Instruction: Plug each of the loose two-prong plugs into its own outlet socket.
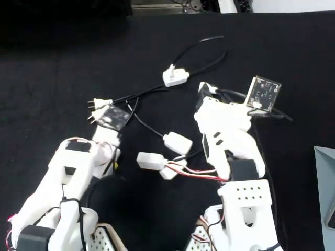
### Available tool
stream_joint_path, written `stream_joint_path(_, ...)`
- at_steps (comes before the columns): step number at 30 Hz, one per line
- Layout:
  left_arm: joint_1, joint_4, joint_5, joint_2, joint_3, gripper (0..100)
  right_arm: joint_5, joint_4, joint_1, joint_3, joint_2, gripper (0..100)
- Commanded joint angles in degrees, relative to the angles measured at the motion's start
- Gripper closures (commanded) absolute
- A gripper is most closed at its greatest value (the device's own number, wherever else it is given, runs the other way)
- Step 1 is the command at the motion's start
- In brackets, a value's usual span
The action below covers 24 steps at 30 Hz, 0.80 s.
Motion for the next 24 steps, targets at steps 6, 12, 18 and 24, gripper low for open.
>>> stream_joint_path(6,8.5,-1.1,-10.8,0.2,-1.6,87,0.4,-1.0,-0.6,-0.3,-0.6,98.6)
stream_joint_path(12,8.6,-0.7,-11.0,0.2,-2.7,75,2.4,-0.9,-0.6,-0.3,-0.6,98.6)
stream_joint_path(18,6.2,6.2,-6.4,0.2,-7.6,74,2.5,-0.8,-0.6,-0.4,-0.6,98.6)
stream_joint_path(24,1.3,15.4,-2.6,-1.1,-14.4,77,6.3,3.5,-2.5,-2.1,-0.6,98.6)
